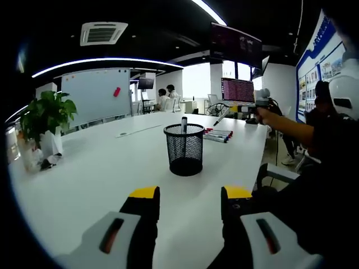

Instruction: Pick up the whiteboard markers from the pen holder and place them facing the whiteboard neatly

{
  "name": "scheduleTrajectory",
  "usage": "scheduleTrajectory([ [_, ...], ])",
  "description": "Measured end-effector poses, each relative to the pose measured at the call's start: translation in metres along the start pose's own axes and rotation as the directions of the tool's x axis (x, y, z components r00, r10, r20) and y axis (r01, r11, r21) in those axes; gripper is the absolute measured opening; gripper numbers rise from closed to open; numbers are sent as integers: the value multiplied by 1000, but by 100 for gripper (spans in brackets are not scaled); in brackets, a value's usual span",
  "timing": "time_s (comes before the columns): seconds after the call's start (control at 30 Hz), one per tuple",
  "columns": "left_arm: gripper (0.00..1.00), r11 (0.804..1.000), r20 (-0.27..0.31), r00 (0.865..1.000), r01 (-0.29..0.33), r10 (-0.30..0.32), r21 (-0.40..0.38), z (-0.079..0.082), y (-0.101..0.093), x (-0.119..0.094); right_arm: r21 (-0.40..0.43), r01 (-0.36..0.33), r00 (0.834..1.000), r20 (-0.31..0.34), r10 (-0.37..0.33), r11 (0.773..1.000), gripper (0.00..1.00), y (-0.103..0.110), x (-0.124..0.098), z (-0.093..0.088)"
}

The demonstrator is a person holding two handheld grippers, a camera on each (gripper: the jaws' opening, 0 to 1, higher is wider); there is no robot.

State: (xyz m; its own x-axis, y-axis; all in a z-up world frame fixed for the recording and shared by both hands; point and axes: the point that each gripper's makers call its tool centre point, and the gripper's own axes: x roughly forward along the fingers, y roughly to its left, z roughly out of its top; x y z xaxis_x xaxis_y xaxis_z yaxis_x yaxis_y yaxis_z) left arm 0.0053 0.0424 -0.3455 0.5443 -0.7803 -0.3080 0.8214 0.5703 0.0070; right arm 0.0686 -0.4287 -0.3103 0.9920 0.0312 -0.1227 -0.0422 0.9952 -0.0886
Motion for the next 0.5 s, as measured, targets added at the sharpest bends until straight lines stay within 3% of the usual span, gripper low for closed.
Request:
scheduleTrajectory([
  [0.5,45,1000,9,1000,-4,4,3,3,1,-1,-2,14,997,-80,-14,1000,12,-11,4,-29],
])
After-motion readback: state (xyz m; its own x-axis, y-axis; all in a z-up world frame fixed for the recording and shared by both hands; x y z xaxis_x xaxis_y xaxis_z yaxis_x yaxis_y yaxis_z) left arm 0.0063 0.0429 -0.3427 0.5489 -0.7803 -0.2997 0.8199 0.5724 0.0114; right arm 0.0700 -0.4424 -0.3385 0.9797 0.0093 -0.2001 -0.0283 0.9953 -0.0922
